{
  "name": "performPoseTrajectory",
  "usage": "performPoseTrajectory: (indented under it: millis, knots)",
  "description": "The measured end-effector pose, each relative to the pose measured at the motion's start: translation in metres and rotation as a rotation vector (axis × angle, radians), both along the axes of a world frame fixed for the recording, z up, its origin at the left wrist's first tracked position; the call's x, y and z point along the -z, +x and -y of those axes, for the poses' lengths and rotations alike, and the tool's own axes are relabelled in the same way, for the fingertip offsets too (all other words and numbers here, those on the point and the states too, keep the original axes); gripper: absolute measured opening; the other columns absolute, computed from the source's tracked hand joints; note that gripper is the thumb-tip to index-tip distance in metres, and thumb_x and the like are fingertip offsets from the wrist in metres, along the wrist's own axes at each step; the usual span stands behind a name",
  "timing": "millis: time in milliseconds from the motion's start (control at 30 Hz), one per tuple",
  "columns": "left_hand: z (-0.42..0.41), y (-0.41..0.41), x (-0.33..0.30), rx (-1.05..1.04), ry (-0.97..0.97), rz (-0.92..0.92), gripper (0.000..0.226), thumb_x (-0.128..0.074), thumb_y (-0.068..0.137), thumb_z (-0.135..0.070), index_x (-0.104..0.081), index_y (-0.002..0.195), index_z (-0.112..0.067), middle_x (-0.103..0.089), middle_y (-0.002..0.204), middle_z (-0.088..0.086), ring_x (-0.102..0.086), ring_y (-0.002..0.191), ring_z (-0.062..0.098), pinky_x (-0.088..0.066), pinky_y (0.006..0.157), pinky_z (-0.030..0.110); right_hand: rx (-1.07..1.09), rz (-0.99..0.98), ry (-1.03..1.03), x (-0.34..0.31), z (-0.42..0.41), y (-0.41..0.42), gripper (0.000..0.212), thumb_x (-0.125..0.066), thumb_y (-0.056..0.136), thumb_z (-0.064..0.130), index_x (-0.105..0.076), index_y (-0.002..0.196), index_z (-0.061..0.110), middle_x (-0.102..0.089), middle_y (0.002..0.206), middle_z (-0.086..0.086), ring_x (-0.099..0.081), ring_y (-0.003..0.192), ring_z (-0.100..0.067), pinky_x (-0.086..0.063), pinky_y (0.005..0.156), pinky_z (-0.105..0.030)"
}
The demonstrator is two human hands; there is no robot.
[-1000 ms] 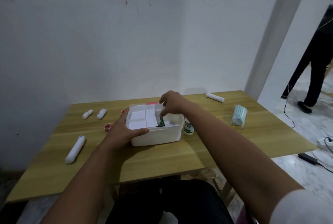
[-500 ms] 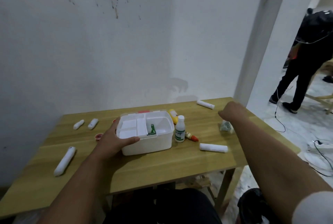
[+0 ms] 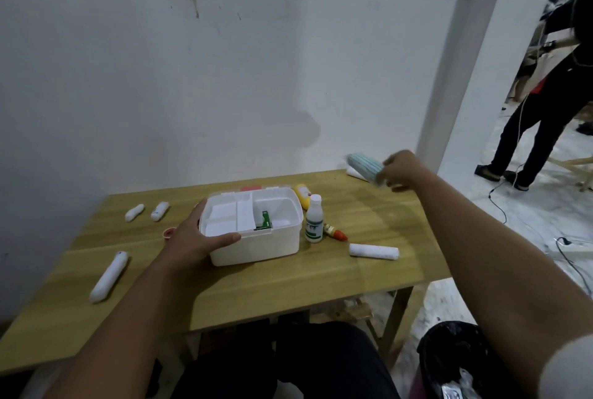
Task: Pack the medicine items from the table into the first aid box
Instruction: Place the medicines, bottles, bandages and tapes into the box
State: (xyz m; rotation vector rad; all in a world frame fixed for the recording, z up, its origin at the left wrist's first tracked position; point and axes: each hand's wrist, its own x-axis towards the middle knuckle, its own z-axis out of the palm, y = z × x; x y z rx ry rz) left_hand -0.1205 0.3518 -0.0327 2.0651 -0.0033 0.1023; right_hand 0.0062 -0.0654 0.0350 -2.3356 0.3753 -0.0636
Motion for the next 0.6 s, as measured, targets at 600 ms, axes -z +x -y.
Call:
performPoseTrajectory:
  millis: [600]
  knots:
    - [0.003, -0.007, -0.008, -0.003, 0.019, 0.004, 0.094, -0.083, 0.078, -0.032, -0.027, 0.154, -0.032, -0.044, 0.145, -0.006, -0.036, 0.115, 0.007, -0.035, 0.067, 0.008, -0.820, -0.109, -0.757, -0.019, -0.209, -0.035, 0.047, -0.092, 0.067, 0.008, -0.078, 0.112, 0.011, -0.078, 0.093, -0.003, -0.075, 0.080, -0.016, -0.064, 0.077, -0.032]
